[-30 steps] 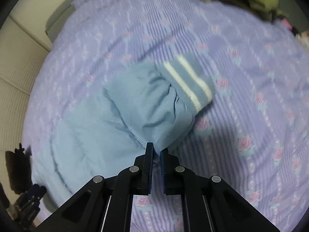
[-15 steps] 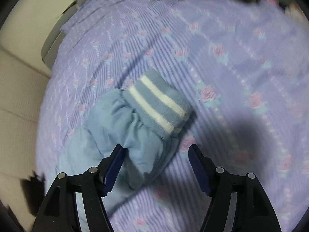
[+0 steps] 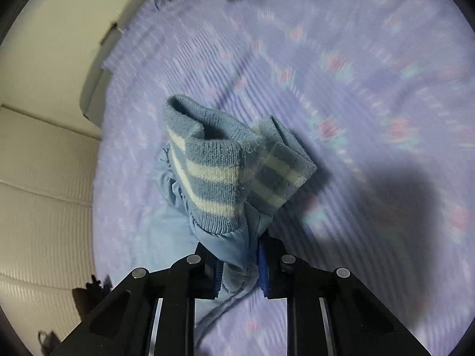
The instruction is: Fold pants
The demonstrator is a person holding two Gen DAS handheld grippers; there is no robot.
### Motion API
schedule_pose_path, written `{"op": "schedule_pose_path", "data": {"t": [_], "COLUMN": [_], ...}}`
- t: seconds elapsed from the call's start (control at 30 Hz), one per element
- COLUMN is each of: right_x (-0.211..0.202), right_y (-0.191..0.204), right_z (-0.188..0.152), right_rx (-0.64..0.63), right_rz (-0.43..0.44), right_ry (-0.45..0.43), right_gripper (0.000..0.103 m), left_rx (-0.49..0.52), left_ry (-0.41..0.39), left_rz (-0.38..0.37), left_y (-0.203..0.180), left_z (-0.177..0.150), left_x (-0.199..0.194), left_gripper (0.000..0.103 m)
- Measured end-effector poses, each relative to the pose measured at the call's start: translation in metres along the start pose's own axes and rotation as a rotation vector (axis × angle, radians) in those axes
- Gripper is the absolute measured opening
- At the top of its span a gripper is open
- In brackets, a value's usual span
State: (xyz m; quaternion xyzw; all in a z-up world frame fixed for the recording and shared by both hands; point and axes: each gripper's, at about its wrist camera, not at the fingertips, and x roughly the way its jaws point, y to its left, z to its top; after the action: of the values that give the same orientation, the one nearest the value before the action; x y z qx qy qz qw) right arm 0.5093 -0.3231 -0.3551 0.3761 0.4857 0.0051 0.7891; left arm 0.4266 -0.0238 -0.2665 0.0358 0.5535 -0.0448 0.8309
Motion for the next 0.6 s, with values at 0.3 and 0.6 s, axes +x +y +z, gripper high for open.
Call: {"op": "schedule_pose_path", "data": {"t": [0.3,0.6], "right_x": [-0.112,-0.095], "right_y": [-0.017,-0.104], "right_z": [-0.063,-0.076], "right_rx": [-0.093,0.13], "right_rz": [-0.362,-0.383], "right_ry": [-0.102,-0.025], "right_gripper": [0.02,0.021], "left_rx": [0.055,0.189], "left_ry": [0.023,0.028], "left_rz": [-0.098,-0.123], "left_y": [-0.029,-0.084], "left_z": [-0.025,-0.038], "left_x": [-0.016,-0.02], "left_gripper": [0.057,0.057]}}
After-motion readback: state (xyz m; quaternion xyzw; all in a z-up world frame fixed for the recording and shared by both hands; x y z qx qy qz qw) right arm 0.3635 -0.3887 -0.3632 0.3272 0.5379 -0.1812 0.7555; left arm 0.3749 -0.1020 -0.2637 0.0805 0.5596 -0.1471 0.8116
